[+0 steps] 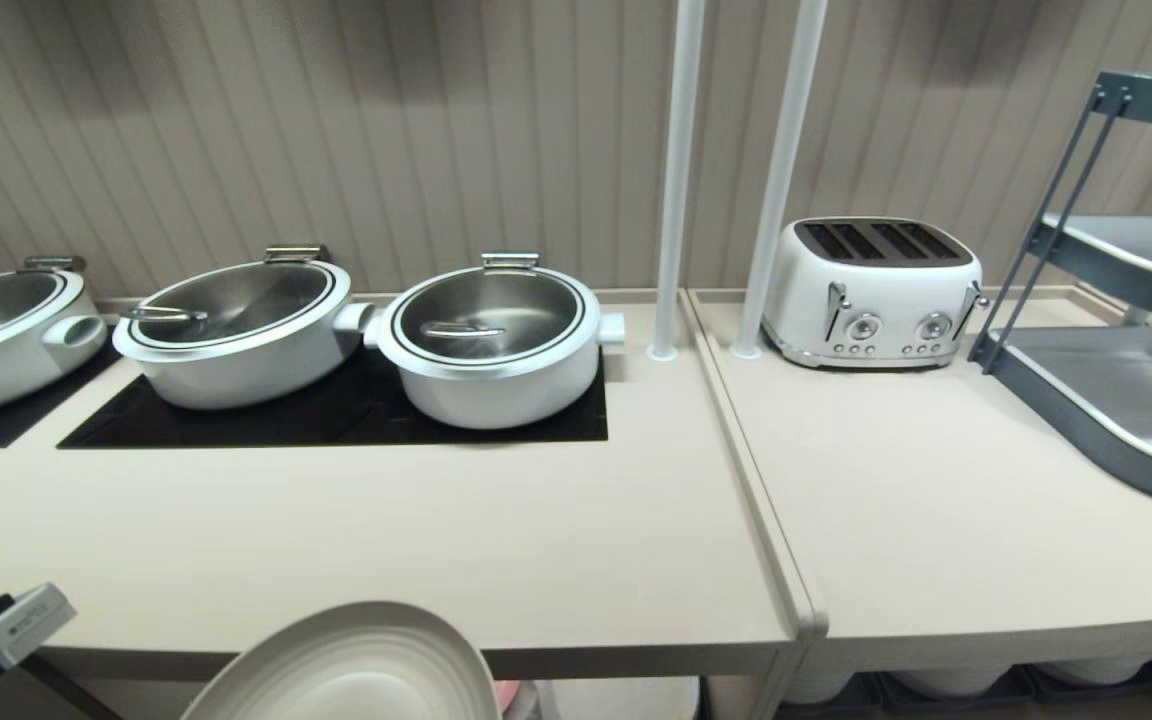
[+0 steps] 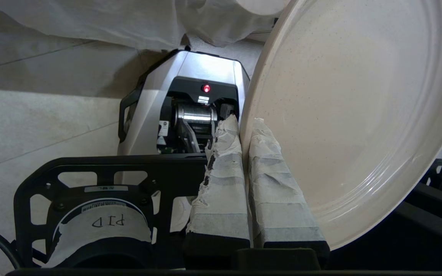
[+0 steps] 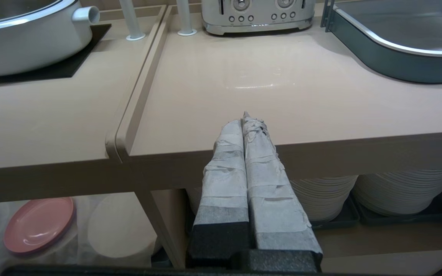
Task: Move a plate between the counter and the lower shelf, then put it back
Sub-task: Put the plate in the cupboard
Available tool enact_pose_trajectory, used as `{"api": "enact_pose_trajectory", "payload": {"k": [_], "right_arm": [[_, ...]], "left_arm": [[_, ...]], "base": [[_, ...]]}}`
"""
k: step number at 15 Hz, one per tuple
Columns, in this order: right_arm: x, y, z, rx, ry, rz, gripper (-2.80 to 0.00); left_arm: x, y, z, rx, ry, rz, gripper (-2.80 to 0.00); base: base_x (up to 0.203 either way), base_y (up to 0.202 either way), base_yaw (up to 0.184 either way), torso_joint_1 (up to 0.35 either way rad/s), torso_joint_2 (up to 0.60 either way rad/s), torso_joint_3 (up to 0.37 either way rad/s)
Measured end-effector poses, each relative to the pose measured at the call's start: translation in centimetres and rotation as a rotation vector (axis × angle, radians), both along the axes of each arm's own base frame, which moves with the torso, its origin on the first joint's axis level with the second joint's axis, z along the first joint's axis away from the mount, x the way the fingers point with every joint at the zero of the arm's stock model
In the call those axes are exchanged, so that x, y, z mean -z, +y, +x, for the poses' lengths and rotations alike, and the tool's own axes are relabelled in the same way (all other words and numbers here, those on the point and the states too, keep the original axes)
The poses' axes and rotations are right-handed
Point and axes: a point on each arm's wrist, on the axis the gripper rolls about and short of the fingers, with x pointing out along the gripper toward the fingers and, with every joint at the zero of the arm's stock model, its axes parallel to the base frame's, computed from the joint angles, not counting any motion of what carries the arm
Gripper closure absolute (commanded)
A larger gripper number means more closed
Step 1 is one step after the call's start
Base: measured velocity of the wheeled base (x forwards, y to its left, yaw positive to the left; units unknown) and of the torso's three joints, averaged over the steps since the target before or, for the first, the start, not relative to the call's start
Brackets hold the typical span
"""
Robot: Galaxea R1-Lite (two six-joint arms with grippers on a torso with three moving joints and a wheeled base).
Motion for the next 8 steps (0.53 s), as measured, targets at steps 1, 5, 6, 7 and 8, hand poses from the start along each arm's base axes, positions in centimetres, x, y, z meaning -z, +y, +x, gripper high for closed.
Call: {"api": "enact_pose_trajectory", "payload": {"k": [1, 5, 6, 7, 8], "right_arm": [[-0.01, 0.00, 0.00, 0.000, -0.001, 0.001, 0.00], [-0.01, 0.00, 0.00, 0.000, -0.001, 0.001, 0.00], [-0.01, 0.00, 0.00, 0.001, -0.001, 0.001, 0.00], [-0.02, 0.00, 0.00, 0.001, -0.002, 0.001, 0.00], [-0.02, 0.00, 0.00, 0.001, -0.002, 0.001, 0.00]], "left_arm": [[-0.09, -0.05, 0.02, 0.006, -0.004, 0.000, 0.00], [-0.41, -0.15, 0.09, 0.015, -0.013, -0.003, 0.00], [-0.41, -0.16, 0.06, 0.015, -0.011, -0.004, 0.00], [-0.42, -0.17, 0.00, 0.010, -0.009, -0.008, 0.00], [-0.45, -0.19, -0.06, 0.004, -0.009, -0.013, 0.00]], "base": [[0.000, 0.000, 0.000, 0.000, 0.00, 0.000], [0.000, 0.000, 0.000, 0.000, 0.00, 0.000], [0.000, 0.000, 0.000, 0.000, 0.00, 0.000], [0.000, 0.000, 0.000, 0.000, 0.00, 0.000], [0.000, 0.000, 0.000, 0.000, 0.00, 0.000]]}}
